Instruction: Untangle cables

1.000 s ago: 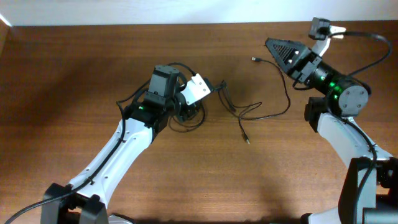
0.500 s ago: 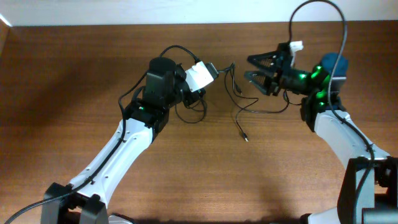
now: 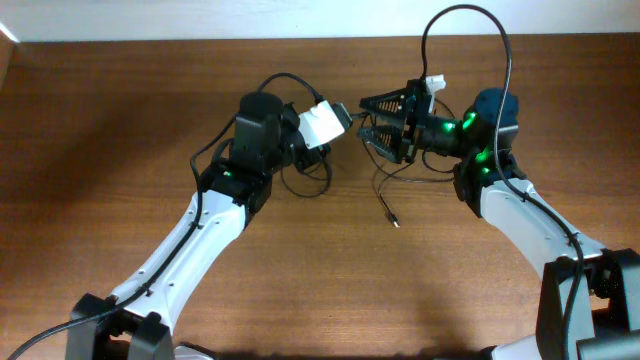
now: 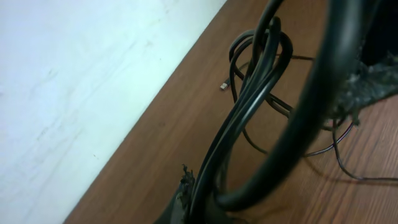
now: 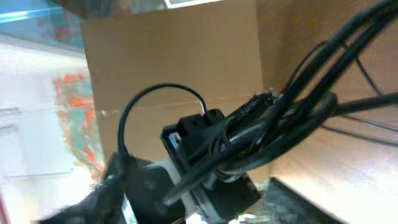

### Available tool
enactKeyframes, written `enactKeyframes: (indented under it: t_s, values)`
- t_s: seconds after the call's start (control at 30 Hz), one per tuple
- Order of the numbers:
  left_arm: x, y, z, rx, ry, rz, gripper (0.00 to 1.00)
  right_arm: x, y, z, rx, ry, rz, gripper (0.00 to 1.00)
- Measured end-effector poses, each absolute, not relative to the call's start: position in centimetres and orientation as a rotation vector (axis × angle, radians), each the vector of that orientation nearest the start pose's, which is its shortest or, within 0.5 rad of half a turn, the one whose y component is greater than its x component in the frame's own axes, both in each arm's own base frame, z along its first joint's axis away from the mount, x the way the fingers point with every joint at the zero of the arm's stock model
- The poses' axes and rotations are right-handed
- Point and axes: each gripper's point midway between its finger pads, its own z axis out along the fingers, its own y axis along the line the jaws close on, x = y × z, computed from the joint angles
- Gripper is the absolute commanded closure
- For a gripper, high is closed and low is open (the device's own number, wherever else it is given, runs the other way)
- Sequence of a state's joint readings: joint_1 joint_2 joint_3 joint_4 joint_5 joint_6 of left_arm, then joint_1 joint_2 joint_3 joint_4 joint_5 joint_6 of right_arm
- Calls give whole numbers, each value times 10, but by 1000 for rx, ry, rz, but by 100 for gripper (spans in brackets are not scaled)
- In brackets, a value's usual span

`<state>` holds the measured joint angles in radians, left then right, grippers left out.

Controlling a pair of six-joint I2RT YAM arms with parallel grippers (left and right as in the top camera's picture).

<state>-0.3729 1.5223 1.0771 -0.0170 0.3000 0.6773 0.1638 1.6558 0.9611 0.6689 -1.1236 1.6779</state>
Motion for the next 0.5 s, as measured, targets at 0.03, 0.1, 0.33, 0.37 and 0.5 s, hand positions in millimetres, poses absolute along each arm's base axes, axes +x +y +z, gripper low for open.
enactKeyframes:
  t_s: [0.03,0.1,0.33,0.37,0.5]
  values:
    - [417,-218,220,1184,1628,-98,100,387,221,262,479,2118,2141,51]
    - [417,-218,220,1202,1612,-86,100,389,220,262,529,2120,2156,54]
    - [419,-219,225,1214,1570,-61,100,387,229,262,569,2125,2171,93]
    - [419,-219,225,1214,1571,-61,100,386,232,261,574,2131,2175,96]
    - [419,-219,225,1214,1571,-60,100,385,235,261,570,2133,2176,96]
